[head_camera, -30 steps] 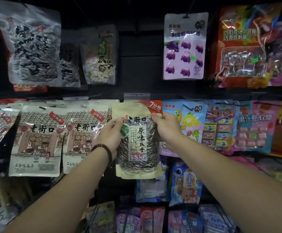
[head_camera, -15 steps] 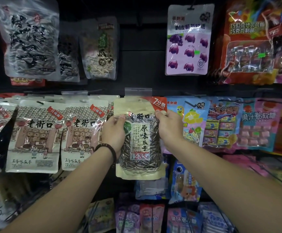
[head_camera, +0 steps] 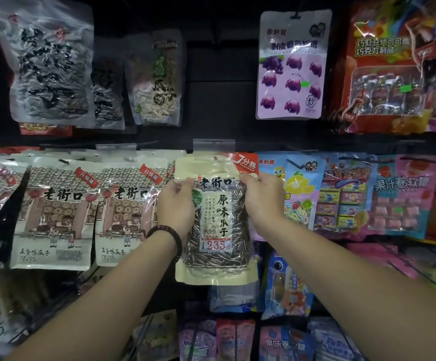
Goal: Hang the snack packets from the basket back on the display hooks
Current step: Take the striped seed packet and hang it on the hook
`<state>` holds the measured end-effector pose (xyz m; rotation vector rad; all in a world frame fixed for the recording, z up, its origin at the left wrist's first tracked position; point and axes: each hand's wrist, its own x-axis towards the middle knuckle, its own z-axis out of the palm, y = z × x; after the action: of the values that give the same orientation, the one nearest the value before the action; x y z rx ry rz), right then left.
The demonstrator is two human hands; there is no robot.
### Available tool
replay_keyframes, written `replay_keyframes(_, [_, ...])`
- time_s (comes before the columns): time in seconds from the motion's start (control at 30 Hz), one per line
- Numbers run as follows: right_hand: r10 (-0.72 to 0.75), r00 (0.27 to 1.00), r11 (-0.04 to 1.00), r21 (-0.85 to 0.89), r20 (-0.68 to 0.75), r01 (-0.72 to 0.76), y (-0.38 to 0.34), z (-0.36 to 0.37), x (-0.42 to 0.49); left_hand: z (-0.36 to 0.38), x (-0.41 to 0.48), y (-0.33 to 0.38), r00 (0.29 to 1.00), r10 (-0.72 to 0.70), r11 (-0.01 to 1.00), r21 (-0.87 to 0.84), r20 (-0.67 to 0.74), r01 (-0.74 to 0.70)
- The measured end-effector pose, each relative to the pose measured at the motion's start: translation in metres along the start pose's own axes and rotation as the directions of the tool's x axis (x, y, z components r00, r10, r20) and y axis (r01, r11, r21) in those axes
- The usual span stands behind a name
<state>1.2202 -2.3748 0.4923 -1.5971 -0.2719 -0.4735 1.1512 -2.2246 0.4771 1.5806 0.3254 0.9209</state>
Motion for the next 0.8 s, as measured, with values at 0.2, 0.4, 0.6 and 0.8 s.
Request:
replay_keyframes(0.2, [0.002, 1.0, 0.991, -0.133, 0.009, 0.0, -0.002, 0.007, 0.009, 0.005, 0.011, 0.001, 0.998, -0.06, 0.994, 0.089, 0.024, 0.058])
replay_keyframes(0.4, [0.116, 0.991, 0.984, -0.142, 0.066, -0.105, 0.003, 0.016, 0.014, 0.023, 0.004, 0.0, 0.977, -0.211, 0.968, 0.144, 0.038, 0.204])
replay_keyframes(0.6, [0.126, 0.976, 0.955, -0.287, 0.179, -0.071, 0.015, 0.006, 0.018, 0.027, -0.021, -0.01, 0.994, -0.113, 0.951, 0.292, 0.014, 0.104])
replay_keyframes(0.8, [0.018, 0.963, 0.897, -0.43, 0.268, 0.103, 0.028, -0.048, -0.03, 0.013, -0.093, -0.043, 0.969, 0.057, 0.892, 0.423, 0.242, -0.158])
